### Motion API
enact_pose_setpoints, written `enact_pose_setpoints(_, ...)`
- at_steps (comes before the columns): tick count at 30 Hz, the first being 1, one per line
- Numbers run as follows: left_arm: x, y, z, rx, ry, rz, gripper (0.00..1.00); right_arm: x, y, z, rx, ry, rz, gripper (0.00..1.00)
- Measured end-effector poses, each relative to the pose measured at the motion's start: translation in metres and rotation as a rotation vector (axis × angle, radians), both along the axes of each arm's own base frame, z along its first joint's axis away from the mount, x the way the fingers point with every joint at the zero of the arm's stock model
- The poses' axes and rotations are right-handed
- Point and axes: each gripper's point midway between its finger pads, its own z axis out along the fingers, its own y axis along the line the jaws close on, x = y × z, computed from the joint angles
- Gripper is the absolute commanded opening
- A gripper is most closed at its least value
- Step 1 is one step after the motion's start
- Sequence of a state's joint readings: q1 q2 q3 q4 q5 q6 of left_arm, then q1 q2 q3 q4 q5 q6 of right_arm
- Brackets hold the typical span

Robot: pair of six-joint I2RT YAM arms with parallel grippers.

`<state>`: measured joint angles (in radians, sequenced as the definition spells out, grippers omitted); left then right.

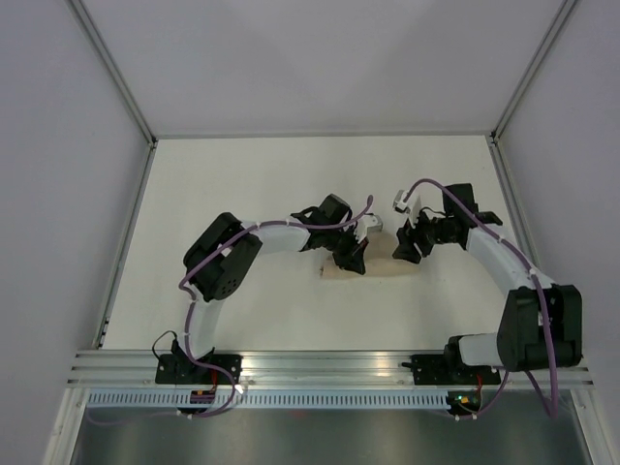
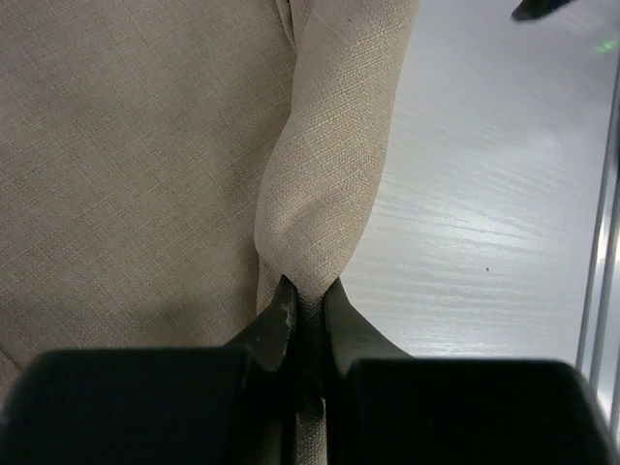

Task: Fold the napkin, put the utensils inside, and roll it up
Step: Roll the napkin with the utensil

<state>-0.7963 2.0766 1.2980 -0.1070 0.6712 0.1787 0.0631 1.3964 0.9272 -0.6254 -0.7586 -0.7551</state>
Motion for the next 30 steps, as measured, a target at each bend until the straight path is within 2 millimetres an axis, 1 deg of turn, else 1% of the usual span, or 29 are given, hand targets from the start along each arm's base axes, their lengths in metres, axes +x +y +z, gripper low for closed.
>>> enact_pose_setpoints(3,0.001,0.000,0.000,0.001,0.066,-0.002,0.02,-0.014,0.004,-0.008,-0.037,-0.086,0.025,0.62)
enact_pose_setpoints(5,0.002,0.000,0.000,0.001,0.108,-0.003,0.02,-0.022,0.011,-0.016,-0.070,-0.138,0.059,0.62)
enact_pose_setpoints(10,0.003,0.001,0.000,0.004,0.189,-0.003,0.02,-0.037,0.037,-0.039,-0.154,-0.241,0.168,0.63)
enact_pose_setpoints(13,0.003,0.001,0.000,0.005,0.228,-0.003,0.02,-0.040,0.047,-0.051,-0.199,-0.288,0.204,0.62)
enact_pose_setpoints(16,0.003,0.001,0.000,0.006,0.251,-0.003,0.02,-0.038,0.054,-0.060,-0.246,-0.332,0.222,0.62)
enact_pose_setpoints(21,0.003,0.001,0.000,0.010,0.274,-0.003,0.02,-0.036,0.067,-0.071,-0.305,-0.393,0.252,0.61)
enact_pose_setpoints(23,0.003,0.001,0.000,0.009,0.279,-0.004,0.02,-0.033,0.070,-0.075,-0.330,-0.418,0.255,0.59)
enact_pose_setpoints(24,0.003,0.001,0.000,0.008,0.279,-0.004,0.02,-0.032,0.072,-0.076,-0.341,-0.429,0.255,0.55)
enact_pose_setpoints(26,0.003,0.001,0.000,0.009,0.281,-0.003,0.02,-0.028,0.073,-0.077,-0.359,-0.447,0.247,0.50)
enact_pose_setpoints(27,0.003,0.001,0.000,0.009,0.281,-0.003,0.03,-0.025,0.072,-0.078,-0.367,-0.456,0.243,0.45)
enact_pose_setpoints(28,0.003,0.001,0.000,0.009,0.281,-0.003,0.05,-0.023,0.072,-0.079,-0.374,-0.463,0.239,0.43)
enact_pose_setpoints(29,0.003,0.001,0.000,0.009,0.281,-0.003,0.10,-0.022,0.072,-0.079,-0.378,-0.464,0.235,0.41)
enact_pose_setpoints(30,0.003,0.001,0.000,0.009,0.283,-0.001,0.12,-0.021,0.071,-0.080,-0.384,-0.465,0.233,0.37)
